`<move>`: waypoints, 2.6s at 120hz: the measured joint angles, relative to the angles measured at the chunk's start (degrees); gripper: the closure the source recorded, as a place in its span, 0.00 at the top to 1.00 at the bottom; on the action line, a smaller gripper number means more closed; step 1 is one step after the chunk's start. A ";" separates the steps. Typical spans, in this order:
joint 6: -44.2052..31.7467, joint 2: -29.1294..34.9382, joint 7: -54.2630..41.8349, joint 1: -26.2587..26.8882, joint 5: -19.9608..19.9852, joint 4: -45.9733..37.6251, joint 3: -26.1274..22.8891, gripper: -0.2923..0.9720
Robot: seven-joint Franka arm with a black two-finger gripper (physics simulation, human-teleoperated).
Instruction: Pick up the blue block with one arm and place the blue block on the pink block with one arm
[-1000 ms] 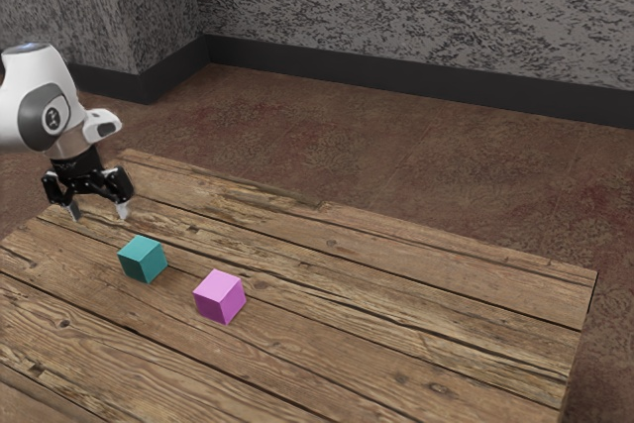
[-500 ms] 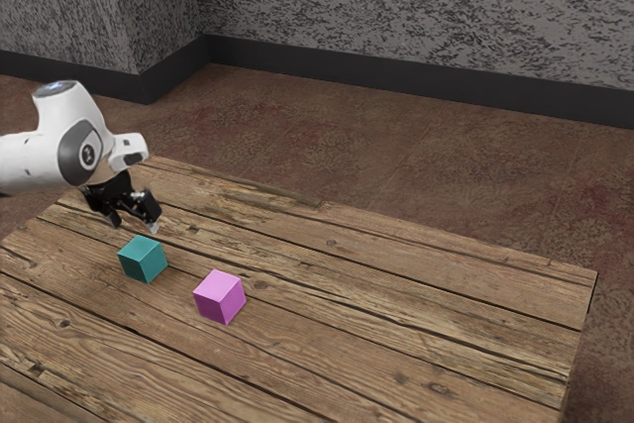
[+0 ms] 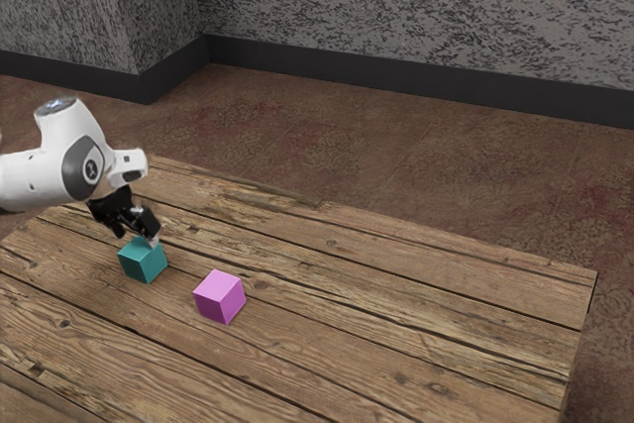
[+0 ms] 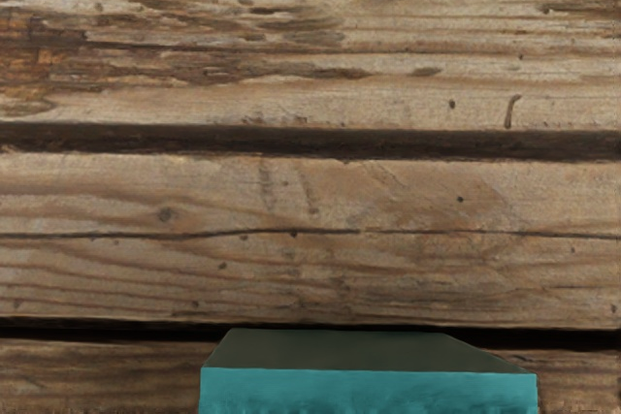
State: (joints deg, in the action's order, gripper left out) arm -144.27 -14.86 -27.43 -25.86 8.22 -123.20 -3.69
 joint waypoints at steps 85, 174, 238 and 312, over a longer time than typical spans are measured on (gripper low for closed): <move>-2.86 -0.25 -5.77 0.30 2.93 -3.02 0.00 0.77; -3.95 -1.84 -7.59 0.34 4.67 -3.20 0.00 0.66; -3.81 10.53 -3.91 6.70 3.55 -8.10 0.05 0.48; -2.92 11.18 8.86 10.88 1.30 -10.15 -4.71 0.49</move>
State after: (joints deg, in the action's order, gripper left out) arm -147.19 -3.68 -18.57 -14.97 9.52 -133.35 -8.40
